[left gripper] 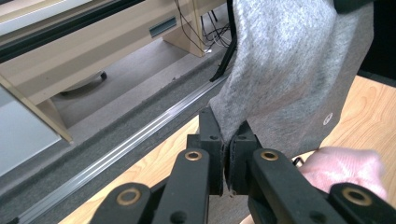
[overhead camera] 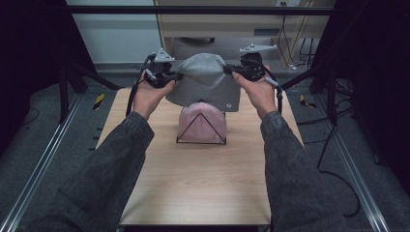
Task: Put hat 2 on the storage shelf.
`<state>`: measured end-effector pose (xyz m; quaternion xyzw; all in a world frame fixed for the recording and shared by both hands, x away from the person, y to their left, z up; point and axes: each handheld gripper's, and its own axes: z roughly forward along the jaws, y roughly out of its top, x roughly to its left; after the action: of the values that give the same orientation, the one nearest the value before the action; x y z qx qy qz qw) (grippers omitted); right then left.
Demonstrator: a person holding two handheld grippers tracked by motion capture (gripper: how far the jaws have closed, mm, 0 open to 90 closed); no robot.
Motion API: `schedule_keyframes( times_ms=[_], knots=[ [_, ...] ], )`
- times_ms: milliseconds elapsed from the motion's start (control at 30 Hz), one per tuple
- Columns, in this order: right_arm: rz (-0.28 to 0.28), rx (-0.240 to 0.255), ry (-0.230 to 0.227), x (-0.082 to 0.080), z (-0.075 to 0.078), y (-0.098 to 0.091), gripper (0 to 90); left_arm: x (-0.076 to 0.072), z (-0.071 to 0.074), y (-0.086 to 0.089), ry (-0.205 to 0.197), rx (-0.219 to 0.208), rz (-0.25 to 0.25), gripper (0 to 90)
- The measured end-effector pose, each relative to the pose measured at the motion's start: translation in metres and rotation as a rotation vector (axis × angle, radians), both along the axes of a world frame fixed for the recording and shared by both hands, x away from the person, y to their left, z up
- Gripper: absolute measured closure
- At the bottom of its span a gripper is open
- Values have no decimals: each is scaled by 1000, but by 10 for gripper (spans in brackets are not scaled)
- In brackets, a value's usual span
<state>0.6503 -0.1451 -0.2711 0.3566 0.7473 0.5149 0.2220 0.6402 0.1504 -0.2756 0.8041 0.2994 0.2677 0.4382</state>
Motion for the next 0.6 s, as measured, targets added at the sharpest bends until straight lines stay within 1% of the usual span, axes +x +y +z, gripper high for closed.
schedule_keyframes(
  times_ms=[33, 67, 167, 200, 267, 333, 367, 433, 467, 600],
  knots=[
    [0, 1, 4, -1, -2, 1, 873, -1, -2, 1, 1, -5, 0, 872],
    [0, -3, 3, -1, -5, 2, 873, -1, -4, 2, 6, 6, -1, 872],
    [-1, -4, 10, -3, -11, 4, 873, -3, -10, 3, 15, 3, 2, 872],
    [-2, -7, 11, -3, -13, 5, 873, -3, -11, 3, 14, -4, 3, 872],
    [-3, -7, 17, -3, -15, 6, 873, -4, -14, 4, 21, 3, 0, 872],
    [-5, -14, 18, -4, -18, 7, 873, -5, -19, 4, 27, -2, 2, 872],
    [-8, -17, 19, -4, -19, 7, 873, -5, -20, 5, 32, 7, -1, 873],
    [-11, -21, 27, -4, -24, 9, 873, -5, -25, 6, 37, 3, 2, 873],
    [-11, -21, 27, -4, -24, 9, 873, -5, -27, 6, 38, 2, 3, 873],
    [-10, -33, 35, -5, -32, 12, 872, -6, -34, 8, 51, 6, 6, 873]
  ],
)
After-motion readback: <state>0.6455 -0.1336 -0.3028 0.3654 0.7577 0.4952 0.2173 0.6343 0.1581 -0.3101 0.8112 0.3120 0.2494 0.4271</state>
